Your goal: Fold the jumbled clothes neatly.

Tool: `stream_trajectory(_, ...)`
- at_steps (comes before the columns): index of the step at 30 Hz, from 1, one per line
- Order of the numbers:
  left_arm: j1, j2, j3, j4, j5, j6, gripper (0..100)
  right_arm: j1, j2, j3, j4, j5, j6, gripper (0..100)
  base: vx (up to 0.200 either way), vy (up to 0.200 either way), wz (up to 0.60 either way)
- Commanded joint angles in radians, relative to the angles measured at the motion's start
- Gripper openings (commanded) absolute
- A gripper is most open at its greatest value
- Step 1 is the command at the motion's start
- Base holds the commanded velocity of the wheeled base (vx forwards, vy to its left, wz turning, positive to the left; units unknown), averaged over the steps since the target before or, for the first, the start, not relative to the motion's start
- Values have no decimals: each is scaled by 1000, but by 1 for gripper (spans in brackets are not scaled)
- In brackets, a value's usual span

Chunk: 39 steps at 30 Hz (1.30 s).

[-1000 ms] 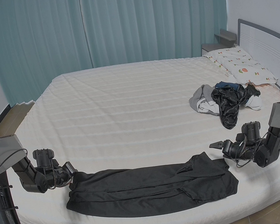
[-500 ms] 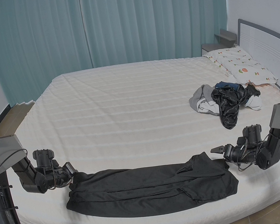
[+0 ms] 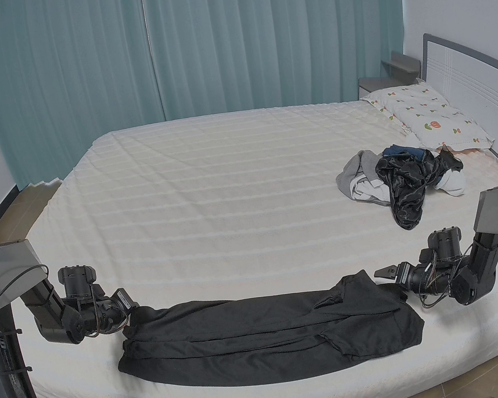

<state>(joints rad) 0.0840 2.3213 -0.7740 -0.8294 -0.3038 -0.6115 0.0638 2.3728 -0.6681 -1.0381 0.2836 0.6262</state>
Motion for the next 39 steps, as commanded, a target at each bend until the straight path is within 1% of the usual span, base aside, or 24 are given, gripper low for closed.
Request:
stream_trajectory(1,0,0,1,-1,0,-1,0,-4,6,-4,1,6,6,0,0,0,0)
stream_trajectory(9,0,-3,-1,-2,2,-25,0,-6,-7,-5,-2,-1,7,0,0,0,0)
stream_trajectory(14,5,-11,2,-27,2,-28,0,-24,-6,-8,-54,-3,9,0,0,0,0)
stream_trajectory(18,5,-13,-1,-34,3,-53,0,-44,-6,-25,-73,-3,12,0,0,0,0)
stream_trajectory(23,13,-10,6,-88,6,-56,0,-47,-3,-48,-114,-6,90,0,0,0,0)
stream_trajectory(25,14,-8,7,-97,8,-59,0,-48,2,-50,-134,-6,93,0,0,0,0)
stream_trajectory(26,16,-6,4,-111,8,-74,0,-48,6,-50,-160,-6,95,0,0,0,0)
stream_trajectory(30,16,1,1,-159,9,-116,0,-48,22,-67,-183,-8,99,0,0,0,0)
stream_trajectory(38,20,41,-14,-194,11,-117,0,-48,62,-100,-218,-35,98,0,0,0,0)
stream_trajectory(39,20,63,-34,-198,11,-117,0,-48,75,-113,-224,-38,99,0,0,0,0)
